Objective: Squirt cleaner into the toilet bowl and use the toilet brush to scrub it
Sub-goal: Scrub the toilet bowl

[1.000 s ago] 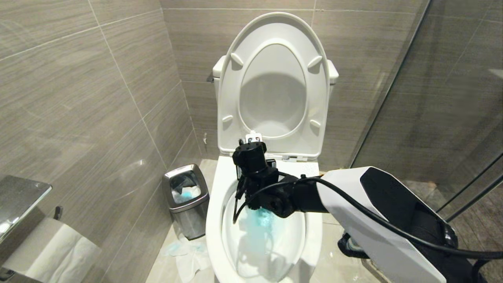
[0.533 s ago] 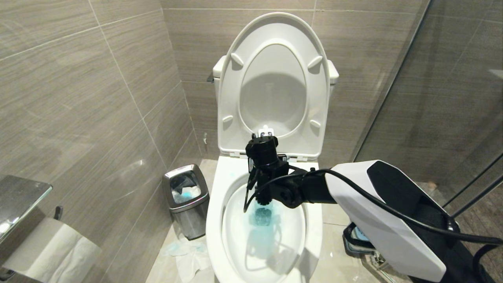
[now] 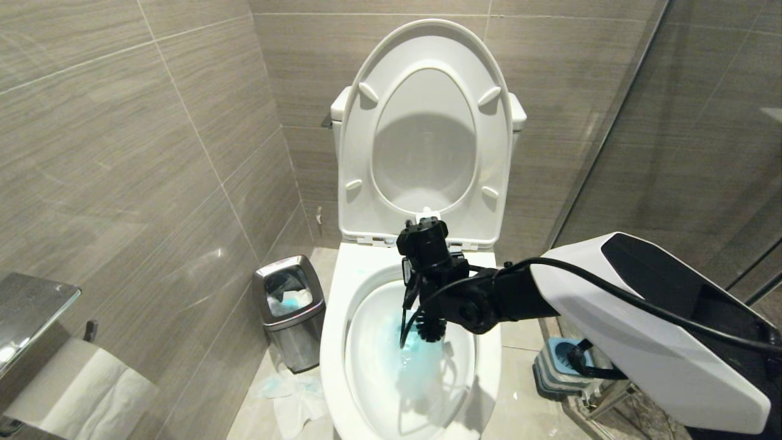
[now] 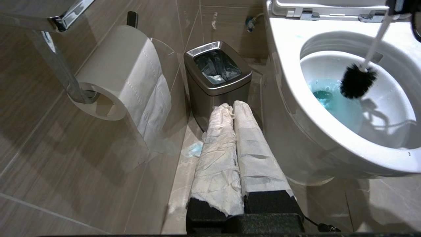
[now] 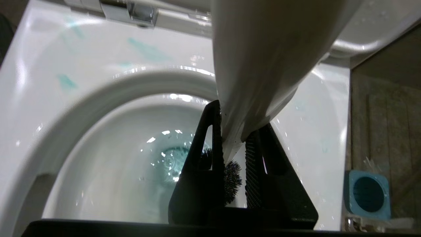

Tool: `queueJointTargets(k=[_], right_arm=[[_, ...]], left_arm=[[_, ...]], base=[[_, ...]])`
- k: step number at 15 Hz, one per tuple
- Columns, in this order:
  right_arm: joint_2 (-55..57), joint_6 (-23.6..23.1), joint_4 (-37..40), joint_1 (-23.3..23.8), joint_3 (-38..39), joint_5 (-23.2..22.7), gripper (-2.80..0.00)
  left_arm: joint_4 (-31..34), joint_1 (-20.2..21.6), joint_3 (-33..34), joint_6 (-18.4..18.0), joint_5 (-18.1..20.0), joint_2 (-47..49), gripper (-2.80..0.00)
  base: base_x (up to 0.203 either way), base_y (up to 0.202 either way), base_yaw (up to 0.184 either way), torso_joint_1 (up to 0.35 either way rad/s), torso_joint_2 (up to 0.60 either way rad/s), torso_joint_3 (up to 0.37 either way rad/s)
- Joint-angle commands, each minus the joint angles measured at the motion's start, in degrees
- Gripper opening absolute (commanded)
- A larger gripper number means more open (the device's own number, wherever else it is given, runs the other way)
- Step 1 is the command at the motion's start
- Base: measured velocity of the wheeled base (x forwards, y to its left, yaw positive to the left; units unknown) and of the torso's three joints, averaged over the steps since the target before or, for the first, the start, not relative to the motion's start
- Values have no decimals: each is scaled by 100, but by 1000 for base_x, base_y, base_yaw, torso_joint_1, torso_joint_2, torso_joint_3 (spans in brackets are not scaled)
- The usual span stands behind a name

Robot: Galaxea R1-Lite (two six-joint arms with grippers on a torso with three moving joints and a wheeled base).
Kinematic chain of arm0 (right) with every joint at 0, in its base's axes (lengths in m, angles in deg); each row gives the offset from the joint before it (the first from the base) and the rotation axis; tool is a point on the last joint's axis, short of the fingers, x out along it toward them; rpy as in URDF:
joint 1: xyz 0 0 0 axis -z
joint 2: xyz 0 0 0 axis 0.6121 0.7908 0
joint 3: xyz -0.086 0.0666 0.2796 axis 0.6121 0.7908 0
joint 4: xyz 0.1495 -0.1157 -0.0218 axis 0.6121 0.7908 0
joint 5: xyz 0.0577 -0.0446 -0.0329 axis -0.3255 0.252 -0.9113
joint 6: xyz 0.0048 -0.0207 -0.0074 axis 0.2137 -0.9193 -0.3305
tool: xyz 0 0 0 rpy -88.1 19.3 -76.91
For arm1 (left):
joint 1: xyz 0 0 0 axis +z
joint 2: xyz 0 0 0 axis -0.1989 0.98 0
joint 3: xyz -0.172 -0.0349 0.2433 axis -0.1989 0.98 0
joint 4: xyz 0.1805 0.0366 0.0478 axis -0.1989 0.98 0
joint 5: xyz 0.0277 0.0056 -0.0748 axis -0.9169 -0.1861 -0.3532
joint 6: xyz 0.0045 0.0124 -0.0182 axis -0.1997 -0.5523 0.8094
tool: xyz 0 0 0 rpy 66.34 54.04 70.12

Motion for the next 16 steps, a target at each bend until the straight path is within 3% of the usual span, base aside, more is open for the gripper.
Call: queueJointTargets(k=[1,7,16], right_arm=[[-566,61,-166,-80,813,17,-280],[-1221,131,-807,-577,2070,25,-280],[-1155,405,-852,-1847,2302,201,-280]], left_arm=[[2,1,1,4,0,8,-280],[2,1,1,4,0,8,-280],[2,1,1,4,0,8,-280]], base=[[0,0,0,0,0,0],[0,0,0,0,0,0],[0,0,0,0,0,0]])
